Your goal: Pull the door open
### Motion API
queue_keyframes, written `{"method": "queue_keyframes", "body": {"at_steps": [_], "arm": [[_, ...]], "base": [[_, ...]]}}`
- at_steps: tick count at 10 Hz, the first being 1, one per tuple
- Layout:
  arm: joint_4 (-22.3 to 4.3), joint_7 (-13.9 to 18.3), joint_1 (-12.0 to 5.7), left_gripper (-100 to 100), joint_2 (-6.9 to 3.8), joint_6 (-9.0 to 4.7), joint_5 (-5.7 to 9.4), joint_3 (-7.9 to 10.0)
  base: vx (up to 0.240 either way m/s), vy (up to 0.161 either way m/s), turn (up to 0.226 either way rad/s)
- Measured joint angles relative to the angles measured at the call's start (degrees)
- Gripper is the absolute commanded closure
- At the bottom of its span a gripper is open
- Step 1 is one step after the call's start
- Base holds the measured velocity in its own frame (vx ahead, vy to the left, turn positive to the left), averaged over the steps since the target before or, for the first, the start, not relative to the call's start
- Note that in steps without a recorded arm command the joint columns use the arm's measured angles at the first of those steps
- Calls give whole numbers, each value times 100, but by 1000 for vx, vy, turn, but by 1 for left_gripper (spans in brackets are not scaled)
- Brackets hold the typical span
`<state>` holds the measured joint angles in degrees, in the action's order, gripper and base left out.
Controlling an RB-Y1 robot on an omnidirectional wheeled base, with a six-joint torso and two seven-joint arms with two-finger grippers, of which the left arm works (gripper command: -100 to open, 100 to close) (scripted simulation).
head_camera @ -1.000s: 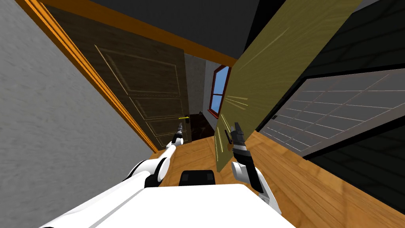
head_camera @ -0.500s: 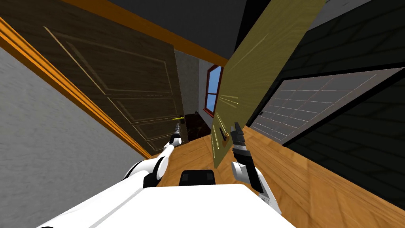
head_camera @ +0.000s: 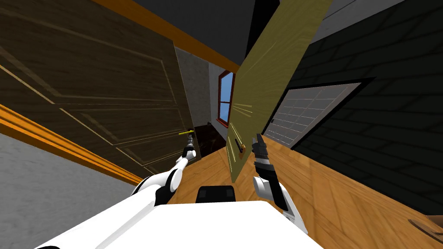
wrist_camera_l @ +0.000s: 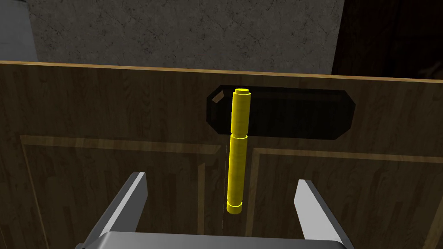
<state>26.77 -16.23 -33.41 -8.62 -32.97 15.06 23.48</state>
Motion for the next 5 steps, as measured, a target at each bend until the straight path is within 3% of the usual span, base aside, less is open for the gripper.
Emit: {"method": "queue_keyframes", "body": {"at_steps": [1, 2, 3, 4, 5], "arm": [[-378, -4, -144, -100, -104, -179, 40, 89], [-96, -79, 36, -100, -32, -66, 66, 162], [84, -129, 95, -100, -7, 45, 75, 188], [162, -170, 140, -100, -12, 62, 104, 265], [-154, -162, -3, -100, -121, -68, 134, 327]], "base": [[85, 64, -56], [40, 22, 51], [92, 52, -100], [154, 89, -185], [118, 67, -37]]}}
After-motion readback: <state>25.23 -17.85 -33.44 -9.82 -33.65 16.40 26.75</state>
